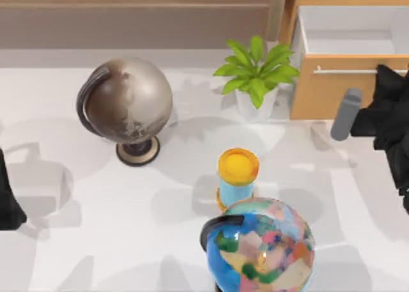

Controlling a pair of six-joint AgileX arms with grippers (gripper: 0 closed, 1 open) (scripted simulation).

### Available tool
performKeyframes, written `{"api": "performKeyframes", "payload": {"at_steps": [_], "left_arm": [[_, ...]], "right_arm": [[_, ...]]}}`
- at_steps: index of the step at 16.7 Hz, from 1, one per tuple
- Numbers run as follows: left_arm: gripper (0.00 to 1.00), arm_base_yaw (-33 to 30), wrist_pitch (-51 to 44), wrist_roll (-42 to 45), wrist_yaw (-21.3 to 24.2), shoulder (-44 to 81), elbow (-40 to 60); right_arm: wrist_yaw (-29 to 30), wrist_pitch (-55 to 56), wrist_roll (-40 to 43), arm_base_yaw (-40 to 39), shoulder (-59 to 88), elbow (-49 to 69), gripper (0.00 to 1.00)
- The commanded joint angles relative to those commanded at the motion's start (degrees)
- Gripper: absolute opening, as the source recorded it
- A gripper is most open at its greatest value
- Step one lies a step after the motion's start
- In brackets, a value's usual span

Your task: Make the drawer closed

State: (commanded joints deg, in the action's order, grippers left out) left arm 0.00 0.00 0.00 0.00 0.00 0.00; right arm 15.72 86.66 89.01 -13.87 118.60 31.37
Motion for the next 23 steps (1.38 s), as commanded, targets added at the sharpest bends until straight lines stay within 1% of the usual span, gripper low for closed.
{"api": "performKeyframes", "payload": {"at_steps": [7, 16, 23], "left_arm": [[1.0, 0.0, 0.0, 0.0, 0.0, 0.0, 0.0], [1.0, 0.0, 0.0, 0.0, 0.0, 0.0, 0.0], [1.0, 0.0, 0.0, 0.0, 0.0, 0.0, 0.0]], "right_arm": [[-0.2, -0.7, -0.1, 0.0, 0.2, 1.1, 0.0], [-2.5, -8.8, -0.1, 2.4, 5.6, 14.4, 0.0], [-2.6, -9.7, -0.2, 2.5, 6.0, 16.0, 0.0]]}}
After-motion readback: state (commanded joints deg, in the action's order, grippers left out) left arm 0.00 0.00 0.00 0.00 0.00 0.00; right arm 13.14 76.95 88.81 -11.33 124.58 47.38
